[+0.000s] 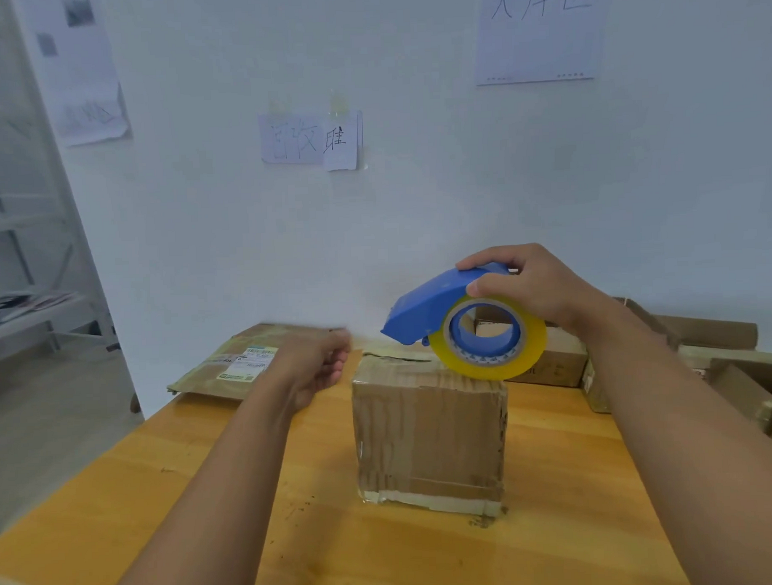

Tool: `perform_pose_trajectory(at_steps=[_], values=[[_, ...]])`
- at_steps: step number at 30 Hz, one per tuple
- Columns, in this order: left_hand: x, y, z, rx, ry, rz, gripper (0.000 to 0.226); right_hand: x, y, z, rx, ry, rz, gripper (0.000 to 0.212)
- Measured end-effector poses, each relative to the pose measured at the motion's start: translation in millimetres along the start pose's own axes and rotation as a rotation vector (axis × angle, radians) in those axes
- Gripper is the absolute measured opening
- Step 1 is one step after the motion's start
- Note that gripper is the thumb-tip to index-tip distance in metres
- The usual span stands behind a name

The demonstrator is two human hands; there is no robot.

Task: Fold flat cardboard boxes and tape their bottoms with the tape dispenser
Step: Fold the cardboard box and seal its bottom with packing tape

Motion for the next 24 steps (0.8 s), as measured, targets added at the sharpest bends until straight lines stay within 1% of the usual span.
perform_pose_trajectory(at_steps=[6,13,14,17,19,21,22,23,24], values=[[-21,6,-8,-0.026,0.036,0.003,0.019,0,-6,-9,-0.036,-0.005,0.06,0.018],[-48,7,-14,-0.104,0.091,-0.011,0.024,5,-13,-13,-0.039,-0.01,0.079,0.017],[-50,7,-14,-0.115,0.096,-0.046,0.028,5,-13,-13,-0.038,-0.01,0.08,0.016],[-59,8,-12,-0.096,0.084,-0.278,0.044,6,-15,-13,-0.04,-0.008,0.094,0.015],[-61,8,-11,-0.038,-0.011,-0.31,0.04,5,-17,-13,-0.04,-0.005,0.1,0.015],[-53,6,-3,0.056,-0.224,-0.234,0.028,5,-17,-13,-0.032,-0.004,0.099,0.015],[-49,3,1,0.072,-0.309,-0.192,0.022,4,-18,-13,-0.031,-0.004,0.099,0.015],[-46,-2,7,0.039,-0.357,-0.163,0.021,4,-19,-13,-0.031,-0.003,0.1,0.015],[-45,-8,14,-0.034,-0.38,-0.174,0.028,4,-19,-13,-0.03,-0.001,0.1,0.015]])
Point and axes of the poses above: each hand's wrist, its own z-axis away from the middle knuckle, its own y-axis out of the back of the hand, x = y × z, the point moved 3 cm from there along -z, towards the middle knuckle, and after that the axes turned 7 degrees about z, right-handed, at the moved point
